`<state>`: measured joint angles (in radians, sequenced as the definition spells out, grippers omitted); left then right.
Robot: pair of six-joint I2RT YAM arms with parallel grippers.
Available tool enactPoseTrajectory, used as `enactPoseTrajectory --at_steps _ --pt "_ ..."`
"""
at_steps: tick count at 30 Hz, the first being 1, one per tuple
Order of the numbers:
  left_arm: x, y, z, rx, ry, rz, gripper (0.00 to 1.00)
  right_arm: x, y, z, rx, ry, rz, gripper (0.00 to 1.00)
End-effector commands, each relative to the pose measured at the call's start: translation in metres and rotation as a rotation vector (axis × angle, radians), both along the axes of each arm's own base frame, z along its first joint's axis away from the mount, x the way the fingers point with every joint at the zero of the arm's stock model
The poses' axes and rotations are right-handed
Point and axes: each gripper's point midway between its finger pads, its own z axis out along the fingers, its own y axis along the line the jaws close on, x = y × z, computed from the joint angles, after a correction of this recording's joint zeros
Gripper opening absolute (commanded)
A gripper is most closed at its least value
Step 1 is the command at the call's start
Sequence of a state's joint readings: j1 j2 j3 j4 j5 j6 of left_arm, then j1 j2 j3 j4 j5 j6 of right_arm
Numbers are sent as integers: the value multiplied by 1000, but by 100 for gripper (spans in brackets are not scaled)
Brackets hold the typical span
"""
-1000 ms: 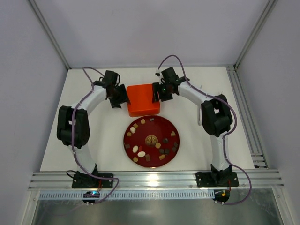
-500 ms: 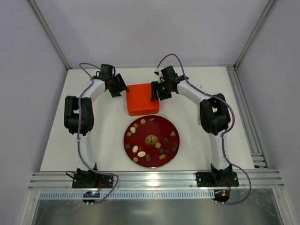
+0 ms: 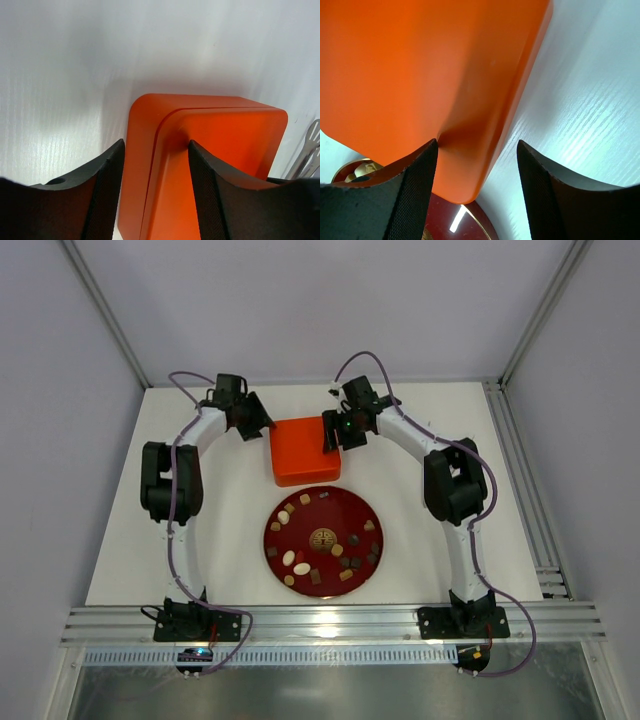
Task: Pack the chocolate
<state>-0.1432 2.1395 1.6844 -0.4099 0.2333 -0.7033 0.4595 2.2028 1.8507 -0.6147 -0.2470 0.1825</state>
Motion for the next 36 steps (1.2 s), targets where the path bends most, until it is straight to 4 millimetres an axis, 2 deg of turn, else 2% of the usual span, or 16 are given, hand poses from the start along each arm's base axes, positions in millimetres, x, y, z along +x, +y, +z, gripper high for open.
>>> enactPoseTrajectory --at_steps 1,4,9,13,17,19,22,27,30,31,36 --pt "13 9 32 17 -99 30 52 5 -15 -11 -80 1 -17 65" --pt "16 16 43 56 -132 45 46 5 -17 -13 -91 0 -20 65" --pt "14 22 45 102 -132 37 44 6 -16 -13 -92 2 -24 65" --pt "13 15 48 85 -154 10 44 7 -16 -15 -91 6 -26 65" --pt "14 6 60 63 -203 -10 44 7 -17 -16 -92 9 -30 65" --pt "15 2 73 63 -243 -18 45 6 -16 -17 -91 12 -28 65" --pt "18 5 79 79 -259 -9 45 7 -17 -17 -94 13 -29 65" --pt "14 7 59 87 -206 -6 45 7 -17 -17 -94 13 -29 65" --pt "10 10 35 114 -138 -3 43 6 -16 -18 -93 17 -28 65" --pt "8 11 20 126 -107 -1 43 6 -16 -19 -94 17 -26 65" --pt "-1 10 -12 138 -9 -8 42 5 -17 -20 -95 25 -28 65"
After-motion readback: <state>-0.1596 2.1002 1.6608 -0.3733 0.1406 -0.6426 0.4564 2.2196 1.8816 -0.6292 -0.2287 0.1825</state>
